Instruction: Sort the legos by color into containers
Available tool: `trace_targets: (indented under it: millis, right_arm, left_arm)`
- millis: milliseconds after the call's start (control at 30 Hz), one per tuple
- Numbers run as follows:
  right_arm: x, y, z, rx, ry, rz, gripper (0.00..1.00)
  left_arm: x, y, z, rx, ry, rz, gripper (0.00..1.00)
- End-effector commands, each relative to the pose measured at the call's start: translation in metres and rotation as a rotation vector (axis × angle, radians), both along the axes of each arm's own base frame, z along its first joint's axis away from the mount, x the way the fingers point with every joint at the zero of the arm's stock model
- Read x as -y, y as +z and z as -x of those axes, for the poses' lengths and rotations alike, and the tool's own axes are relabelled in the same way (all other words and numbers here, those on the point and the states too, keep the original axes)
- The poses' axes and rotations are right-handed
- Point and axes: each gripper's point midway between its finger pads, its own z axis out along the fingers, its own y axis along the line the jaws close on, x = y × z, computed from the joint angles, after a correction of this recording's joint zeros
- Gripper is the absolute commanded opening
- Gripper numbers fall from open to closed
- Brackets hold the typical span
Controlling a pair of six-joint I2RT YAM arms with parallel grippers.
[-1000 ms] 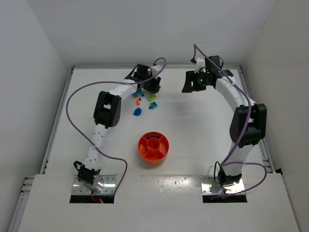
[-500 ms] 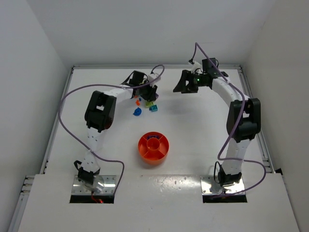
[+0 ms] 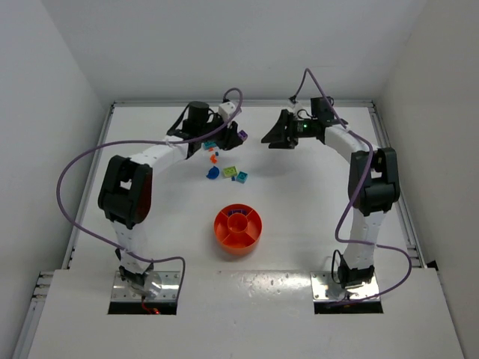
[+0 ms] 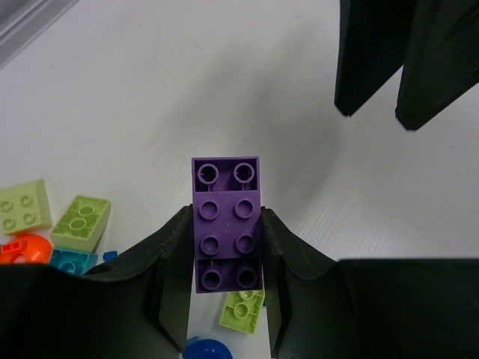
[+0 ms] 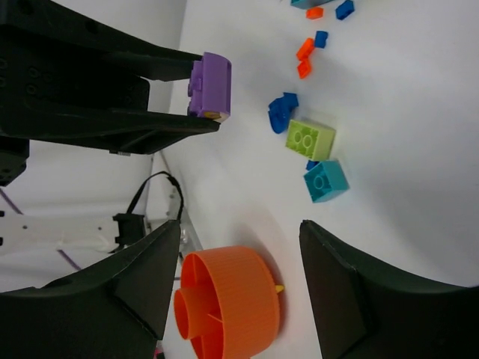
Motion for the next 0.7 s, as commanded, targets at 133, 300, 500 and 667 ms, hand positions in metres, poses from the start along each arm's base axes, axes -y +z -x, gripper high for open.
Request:
trace_targets:
  millis: [133, 300, 500, 667]
  right_arm:
    - [-0.017, 0.022, 0.005, 0.005, 0.067, -0.128, 0.69]
    - [-0.023, 0.027, 0.007, 0.013, 0.083, -0.138, 0.80]
    - [-0.025, 0.016, 0.007, -0.006, 0.068, -0.107, 0.80]
    - [-0.029, 0.013, 0.005, 0.003, 0.073, -0.099, 0.80]
  left_arm:
    - [0.018, 0.033, 0.016, 0.054, -0.078, 0.068, 0.22]
    - [0.027, 0.032, 0.027, 0.041, -0.107, 0.068, 0.22]
    - [0.037, 0.039, 0.037, 0.046, -0.152, 0.084, 0.22]
    - [0.045, 0.043, 0.044, 0.053, -0.173, 0.087, 0.22]
